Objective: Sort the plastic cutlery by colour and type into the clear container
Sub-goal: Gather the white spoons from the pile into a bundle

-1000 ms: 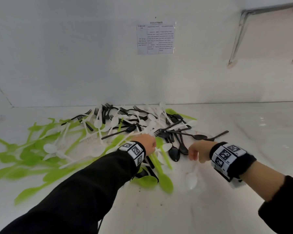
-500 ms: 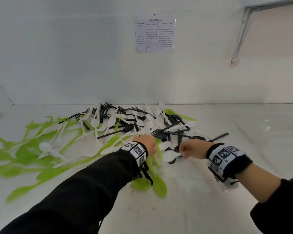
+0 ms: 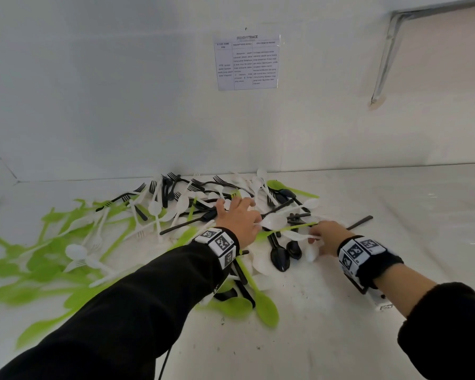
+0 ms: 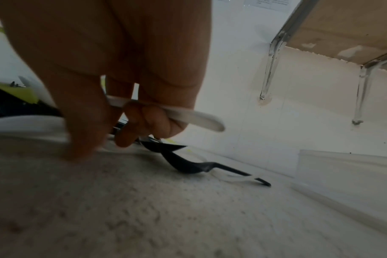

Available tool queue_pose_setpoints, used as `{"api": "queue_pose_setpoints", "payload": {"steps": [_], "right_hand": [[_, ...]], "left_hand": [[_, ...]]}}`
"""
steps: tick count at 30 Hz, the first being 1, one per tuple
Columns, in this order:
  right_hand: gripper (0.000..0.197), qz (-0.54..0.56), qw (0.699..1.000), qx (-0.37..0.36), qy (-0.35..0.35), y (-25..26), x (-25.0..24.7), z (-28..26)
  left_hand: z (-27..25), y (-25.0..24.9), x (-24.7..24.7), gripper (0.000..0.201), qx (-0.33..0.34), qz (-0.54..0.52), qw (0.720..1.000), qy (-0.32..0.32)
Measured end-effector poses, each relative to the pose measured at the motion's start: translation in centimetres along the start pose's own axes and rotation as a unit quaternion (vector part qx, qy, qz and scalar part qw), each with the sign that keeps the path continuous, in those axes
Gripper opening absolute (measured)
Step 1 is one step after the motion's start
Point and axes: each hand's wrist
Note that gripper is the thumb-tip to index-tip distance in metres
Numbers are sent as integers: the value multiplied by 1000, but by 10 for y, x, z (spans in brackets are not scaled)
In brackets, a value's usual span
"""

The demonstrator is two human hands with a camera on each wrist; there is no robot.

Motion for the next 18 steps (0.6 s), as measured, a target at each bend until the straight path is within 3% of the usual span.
{"api": "queue_pose_setpoints", "payload": {"steps": [3, 6, 9, 12, 15, 18], "right_hand": [[28, 34, 999, -4, -21, 2, 2, 4], [28, 90, 993, -13, -75, 2, 1, 5], [31, 148, 980, -21, -134, 3, -2, 5], [29, 209, 962, -29, -175, 8, -8, 3], [20, 283, 939, -38, -189, 15, -11, 2], [17, 347, 922, -31, -166, 27, -13, 1]], "left_hand": [[0, -2, -4, 26, 33, -27, 999, -1], [0, 1, -3, 15, 116, -61, 990, 45], [5, 4, 2, 12, 165, 19, 981, 101], [12, 1, 8, 39, 163, 122, 965, 168], [17, -4, 12, 36, 159, 154, 953, 204], [21, -3, 19, 36, 150, 155, 956, 197]]}}
Point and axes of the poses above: each hand's wrist, its own z-axis towards the middle knuckle, its own x-axis out of the palm, y = z × x, and after that the axes turned 12 degrees about y, right-handed
